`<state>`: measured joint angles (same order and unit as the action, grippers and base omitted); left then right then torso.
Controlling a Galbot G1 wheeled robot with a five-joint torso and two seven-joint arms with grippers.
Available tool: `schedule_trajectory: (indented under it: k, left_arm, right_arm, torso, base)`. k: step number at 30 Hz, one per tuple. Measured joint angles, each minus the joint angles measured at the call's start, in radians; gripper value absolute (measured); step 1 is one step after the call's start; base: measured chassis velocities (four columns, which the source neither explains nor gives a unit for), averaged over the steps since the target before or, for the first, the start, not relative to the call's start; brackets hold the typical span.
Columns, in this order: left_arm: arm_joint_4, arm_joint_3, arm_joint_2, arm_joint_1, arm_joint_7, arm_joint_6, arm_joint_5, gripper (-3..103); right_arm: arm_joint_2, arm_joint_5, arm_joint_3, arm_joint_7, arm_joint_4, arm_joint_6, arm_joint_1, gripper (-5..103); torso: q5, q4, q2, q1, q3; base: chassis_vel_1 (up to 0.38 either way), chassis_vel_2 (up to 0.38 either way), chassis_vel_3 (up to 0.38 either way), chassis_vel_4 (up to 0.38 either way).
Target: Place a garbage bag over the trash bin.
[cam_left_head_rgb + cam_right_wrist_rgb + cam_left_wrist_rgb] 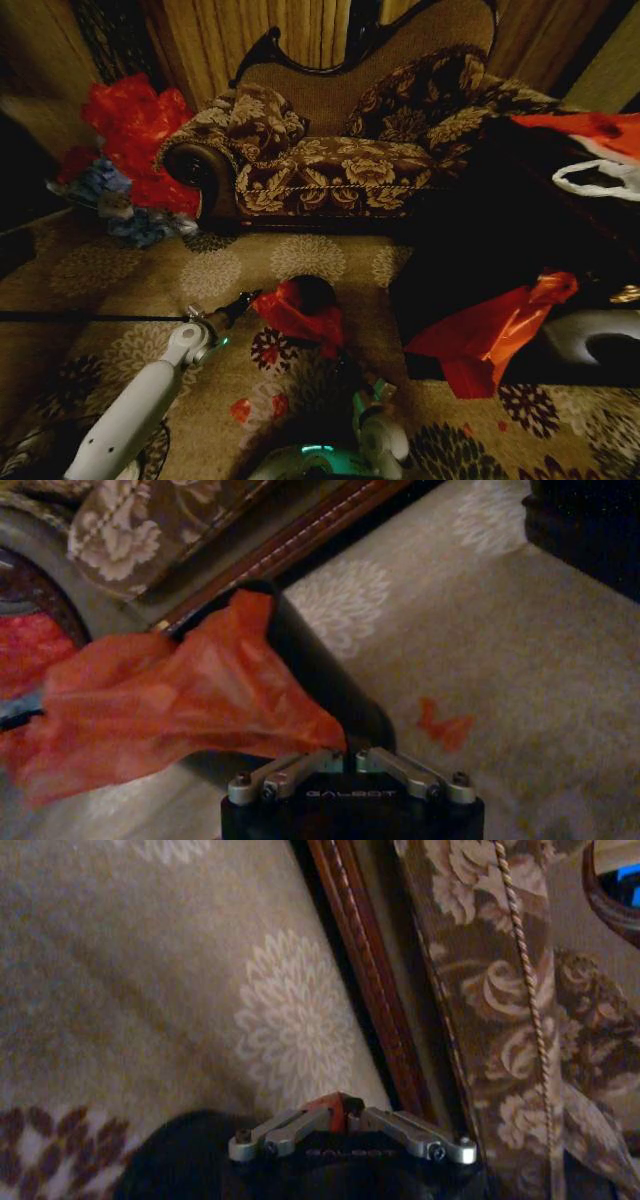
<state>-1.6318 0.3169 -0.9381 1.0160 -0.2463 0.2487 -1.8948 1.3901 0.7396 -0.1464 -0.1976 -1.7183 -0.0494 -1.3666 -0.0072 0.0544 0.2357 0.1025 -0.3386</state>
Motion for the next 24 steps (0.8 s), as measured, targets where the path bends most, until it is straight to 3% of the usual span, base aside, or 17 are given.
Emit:
schedule_trajectory:
  k: [13, 24]
  left_arm:
    - [0.264, -0.110, -0.151, -0.227, 0.066, -0.024, 0.122, 0]
    - [0.330, -0.114, -0.162, -0.263, 0.100, -0.028, 0.164, 0]
  right_arm:
    - [0.003, 0.022, -0.027, 0.002, 0.069, 0.038, 0.112, 0]
    - [0.025, 0.001, -0.026, 0.011, 0.102, 0.040, 0.142, 0]
  torso:
    - [-0.0001, 0.0002, 0.000, 0.000, 0.000]
    - [-0.0002, 0.0000, 0.000, 0.000, 0.000]
  base:
    - [0.000, 0.000, 0.000, 0.000]
    - [0.000, 0.000, 0.000, 0.000]
